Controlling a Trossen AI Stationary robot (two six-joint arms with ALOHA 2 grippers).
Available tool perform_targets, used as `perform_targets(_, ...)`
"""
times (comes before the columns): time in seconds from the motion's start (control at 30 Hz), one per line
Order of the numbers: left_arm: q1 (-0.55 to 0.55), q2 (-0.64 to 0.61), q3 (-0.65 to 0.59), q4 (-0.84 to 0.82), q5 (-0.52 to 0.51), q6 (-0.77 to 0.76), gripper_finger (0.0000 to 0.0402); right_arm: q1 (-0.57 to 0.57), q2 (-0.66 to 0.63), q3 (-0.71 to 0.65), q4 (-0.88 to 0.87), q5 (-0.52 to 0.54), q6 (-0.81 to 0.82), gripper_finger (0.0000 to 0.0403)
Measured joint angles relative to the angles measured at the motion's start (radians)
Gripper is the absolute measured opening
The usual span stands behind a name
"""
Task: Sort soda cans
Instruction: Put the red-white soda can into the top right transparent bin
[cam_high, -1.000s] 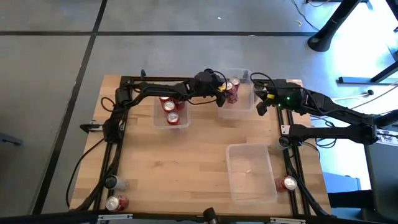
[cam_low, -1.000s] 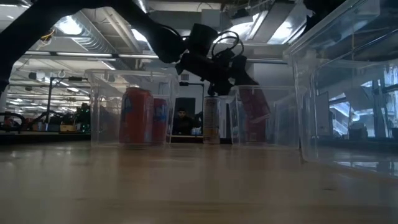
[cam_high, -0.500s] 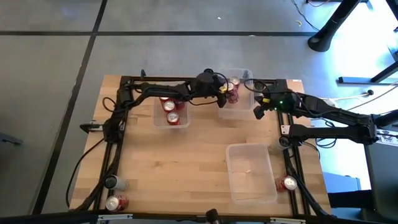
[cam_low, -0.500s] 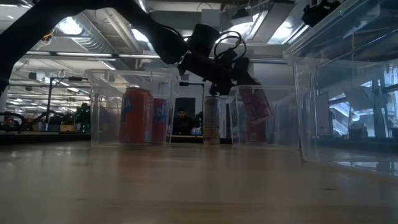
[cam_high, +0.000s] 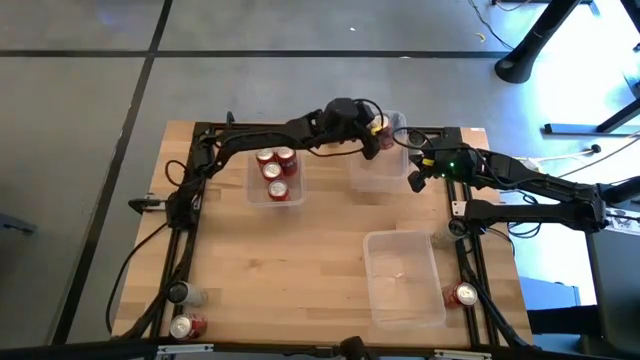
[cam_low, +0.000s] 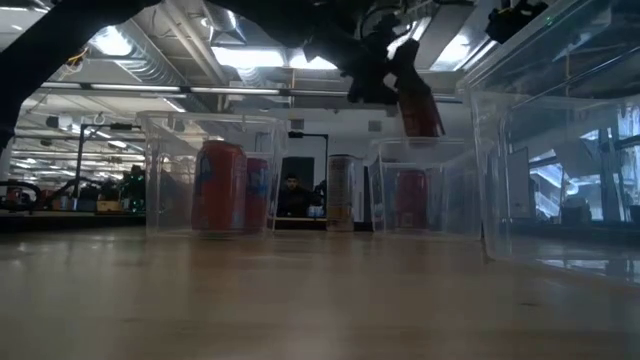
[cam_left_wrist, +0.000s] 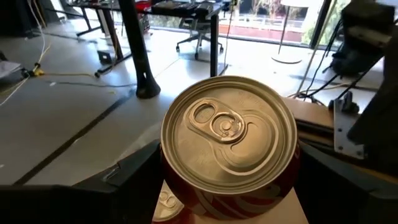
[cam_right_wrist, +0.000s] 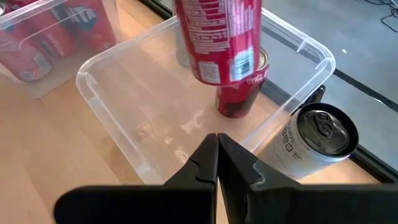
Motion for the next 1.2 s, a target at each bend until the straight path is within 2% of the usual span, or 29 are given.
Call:
perform_targets(0.33, 0.01, 0.157, 0.157, -0.155, 0.009, -0.015, 0.0292, 0.0, 0.0, 0.0, -0.003, 0.001, -0.001, 0.001)
perform_targets(0.67, 0.019, 0.238, 0.164, -0.208, 0.011, -0.021, 0.0292, 0.0, 0.0, 0.0, -0.007, 0.001, -0.001, 0.001)
perform_targets(0.97, 0.009, 0.261, 0.164, -0.217, 0.004, 0.108, 0.0292, 0.0, 0.0, 0.0, -0.008, 0.0, 0.0, 0.001)
perform_targets(1.2, 0.007, 0.263, 0.162, -0.204, -0.002, 0.131, 0.0292, 0.0, 0.0, 0.0, -0.008, -0.001, 0.0, 0.001)
